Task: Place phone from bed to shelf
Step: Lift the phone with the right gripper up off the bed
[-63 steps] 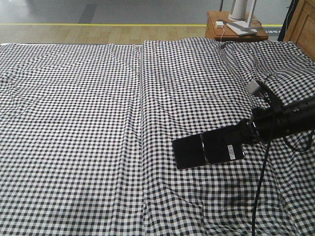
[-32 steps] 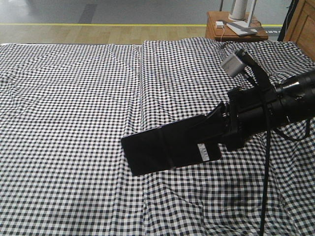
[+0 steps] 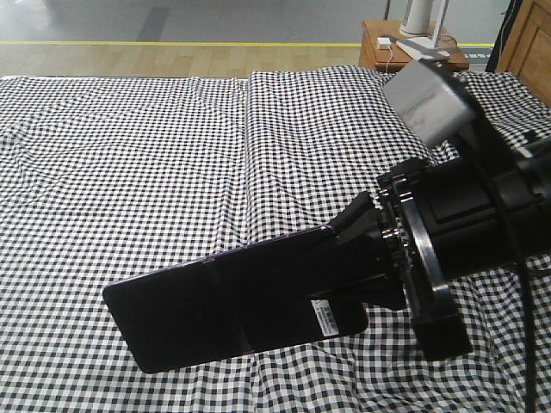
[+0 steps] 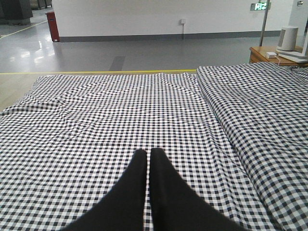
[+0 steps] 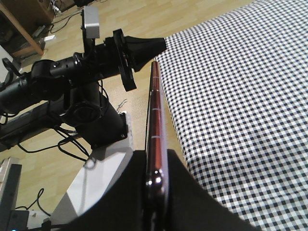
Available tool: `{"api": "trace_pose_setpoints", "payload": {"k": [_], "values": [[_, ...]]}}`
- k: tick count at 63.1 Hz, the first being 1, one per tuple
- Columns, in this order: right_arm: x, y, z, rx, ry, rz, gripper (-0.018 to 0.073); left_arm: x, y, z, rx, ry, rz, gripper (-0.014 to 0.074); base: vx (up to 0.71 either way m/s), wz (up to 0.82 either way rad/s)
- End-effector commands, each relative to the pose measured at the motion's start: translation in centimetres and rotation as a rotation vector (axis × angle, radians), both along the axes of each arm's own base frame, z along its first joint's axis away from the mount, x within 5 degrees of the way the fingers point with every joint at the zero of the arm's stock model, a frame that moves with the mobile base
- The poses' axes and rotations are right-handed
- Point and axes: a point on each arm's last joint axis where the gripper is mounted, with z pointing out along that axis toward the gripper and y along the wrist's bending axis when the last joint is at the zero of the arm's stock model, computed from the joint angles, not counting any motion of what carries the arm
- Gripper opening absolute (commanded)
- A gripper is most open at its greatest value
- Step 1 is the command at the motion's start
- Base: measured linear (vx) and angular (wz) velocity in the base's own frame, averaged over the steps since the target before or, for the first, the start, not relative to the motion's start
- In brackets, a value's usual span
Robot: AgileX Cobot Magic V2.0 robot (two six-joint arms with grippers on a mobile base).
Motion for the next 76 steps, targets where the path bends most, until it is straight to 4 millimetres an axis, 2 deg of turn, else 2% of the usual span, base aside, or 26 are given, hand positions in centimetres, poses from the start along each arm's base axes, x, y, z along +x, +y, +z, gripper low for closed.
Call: {"api": "trace_pose_setpoints", "payload": {"k": [1,76], "values": [[-1.60,-0.09,2.24,0.104,-0.002,0.052,-0.0002,0.02,0.02,0.44,-0.005,-0.071,0.003,0.0001,0.00,0.00],[-1.79,-0.17,2.40,0.106,-0.009,0.051,-0.0002,0.02,0.02,0.44,-0.005,-0.071,0.003,0.0001,0.00,0.00]]}}
